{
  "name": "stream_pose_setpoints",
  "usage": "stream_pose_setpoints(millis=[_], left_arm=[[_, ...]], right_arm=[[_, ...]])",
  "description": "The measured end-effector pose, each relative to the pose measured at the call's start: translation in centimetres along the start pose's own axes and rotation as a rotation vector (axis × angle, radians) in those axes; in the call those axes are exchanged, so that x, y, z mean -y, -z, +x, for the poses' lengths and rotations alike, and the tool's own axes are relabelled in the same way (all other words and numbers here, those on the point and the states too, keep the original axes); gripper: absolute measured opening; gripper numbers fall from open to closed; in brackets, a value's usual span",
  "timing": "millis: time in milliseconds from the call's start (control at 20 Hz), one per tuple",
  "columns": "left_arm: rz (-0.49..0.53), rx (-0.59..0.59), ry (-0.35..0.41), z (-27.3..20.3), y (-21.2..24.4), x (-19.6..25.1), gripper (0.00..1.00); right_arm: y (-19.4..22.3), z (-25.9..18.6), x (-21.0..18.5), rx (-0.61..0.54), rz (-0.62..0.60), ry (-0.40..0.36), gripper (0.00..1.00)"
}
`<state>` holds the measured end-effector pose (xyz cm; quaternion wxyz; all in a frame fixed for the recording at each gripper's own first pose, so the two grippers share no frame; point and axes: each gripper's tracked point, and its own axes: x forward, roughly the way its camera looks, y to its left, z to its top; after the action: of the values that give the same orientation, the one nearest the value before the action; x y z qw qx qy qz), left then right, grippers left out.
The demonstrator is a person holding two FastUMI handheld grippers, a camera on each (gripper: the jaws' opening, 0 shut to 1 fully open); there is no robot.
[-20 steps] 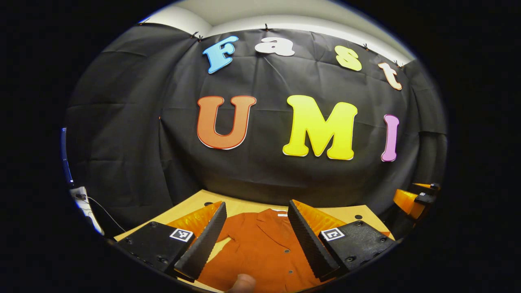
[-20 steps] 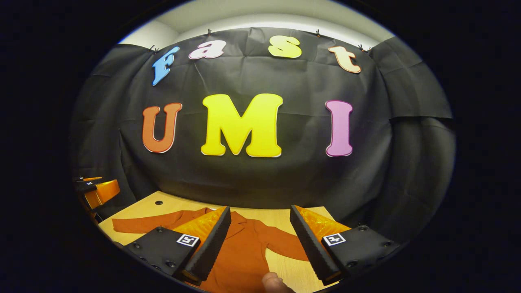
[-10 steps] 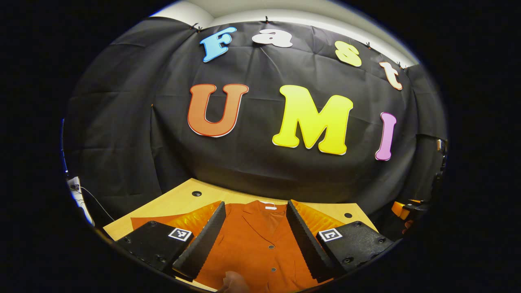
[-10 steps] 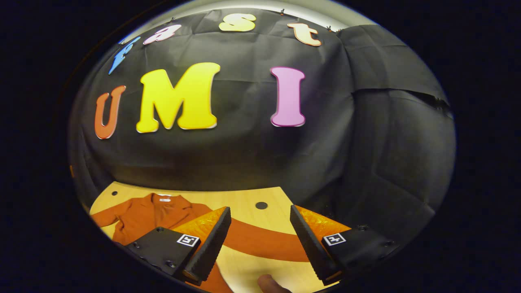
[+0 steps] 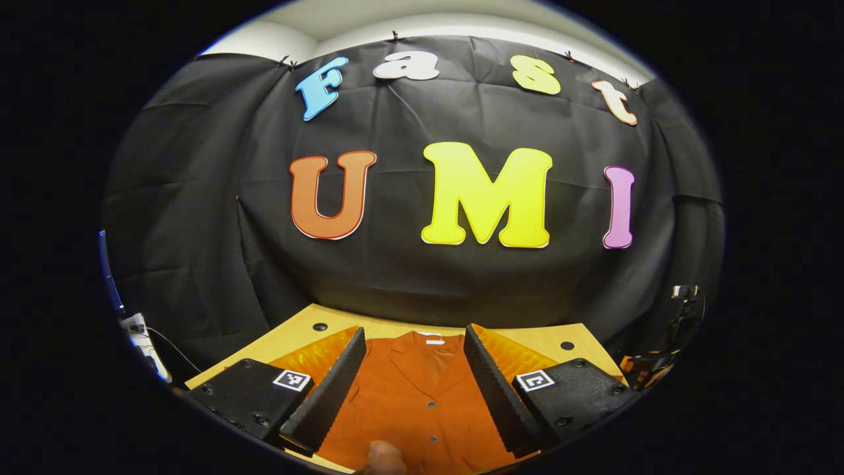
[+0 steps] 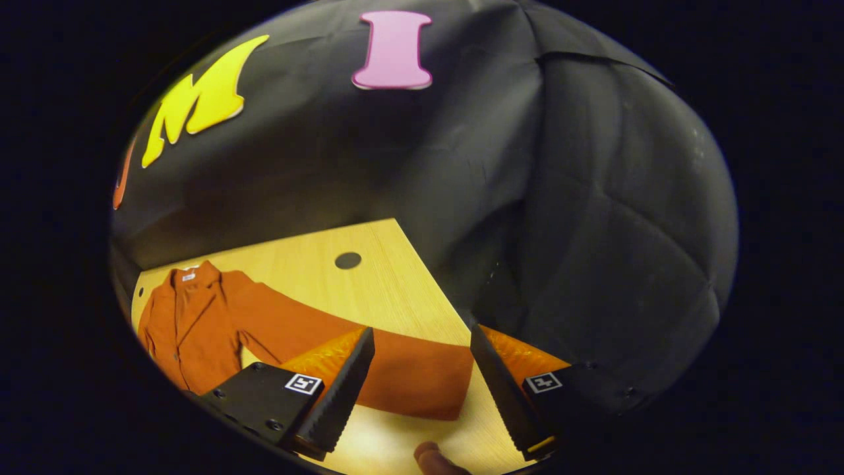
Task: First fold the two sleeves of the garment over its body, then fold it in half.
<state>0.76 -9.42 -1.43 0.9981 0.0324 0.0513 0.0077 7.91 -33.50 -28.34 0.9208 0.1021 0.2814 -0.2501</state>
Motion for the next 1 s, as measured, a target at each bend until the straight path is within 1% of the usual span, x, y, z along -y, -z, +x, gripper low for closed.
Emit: stream_pose_setpoints(millis=[100,150,250,350,400,450,500,550,600,700,750,800,850,900,1000], left_arm=[[0.017,0.005,-0.027,-0.3,0.0,0.5,0.97],[0.021,0.003,-0.040,-0.6,0.1,0.7,0.97],[0.013,-0.007,-0.055,-1.0,0.8,0.9,0.97],[0.032,-0.021,-0.056,-1.5,1.4,1.2,0.97],[0.062,-0.020,-0.051,-1.8,1.7,1.2,1.00],[0.097,-0.012,-0.048,-2.0,1.7,1.1,0.87],[0.125,0.002,-0.046,-2.2,1.4,0.7,0.98],[0.140,0.010,-0.039,-2.4,1.2,0.5,0.91],[0.146,0.012,-0.035,-2.6,1.2,0.3,0.99],[0.148,0.015,-0.033,-2.8,1.4,-0.3,0.99],[0.154,0.021,-0.033,-3.0,1.3,-0.5,0.99],[0.159,0.023,-0.034,-3.0,1.5,-0.7,0.99],[0.160,0.022,-0.032,-3.0,1.6,-1.0,0.99],[0.158,0.017,-0.034,-3.0,1.8,-1.3,0.99],[0.140,-0.001,-0.034,-2.8,2.5,-1.9,0.99]], right_arm=[[1.6,1.8,0.9,-0.067,0.027,0.003,0.96],[2.7,2.6,1.3,-0.107,0.022,-0.002,0.94],[4.7,4.0,2.0,-0.171,0.015,0.010,0.96],[5.5,5.0,2.7,-0.221,0.031,0.052,0.94],[5.9,5.3,2.9,-0.243,0.044,0.066,0.94],[6.3,5.6,3.0,-0.277,0.047,0.081,0.96],[7.2,5.8,3.5,-0.314,0.044,0.103,0.95],[8.0,5.9,3.6,-0.352,0.038,0.114,0.95],[8.4,5.9,3.1,-0.381,0.050,0.105,0.96],[9.4,5.6,3.3,-0.463,0.056,0.112,0.95],[9.0,5.4,3.1,-0.465,0.084,0.117,0.95],[9.1,5.5,3.0,-0.482,0.093,0.121,0.92],[9.2,5.4,3.5,-0.502,0.098,0.140,0.93],[9.2,5.3,3.4,-0.516,0.117,0.143,0.92],[9.3,5.5,3.4,-0.559,0.150,0.114,0.91]])
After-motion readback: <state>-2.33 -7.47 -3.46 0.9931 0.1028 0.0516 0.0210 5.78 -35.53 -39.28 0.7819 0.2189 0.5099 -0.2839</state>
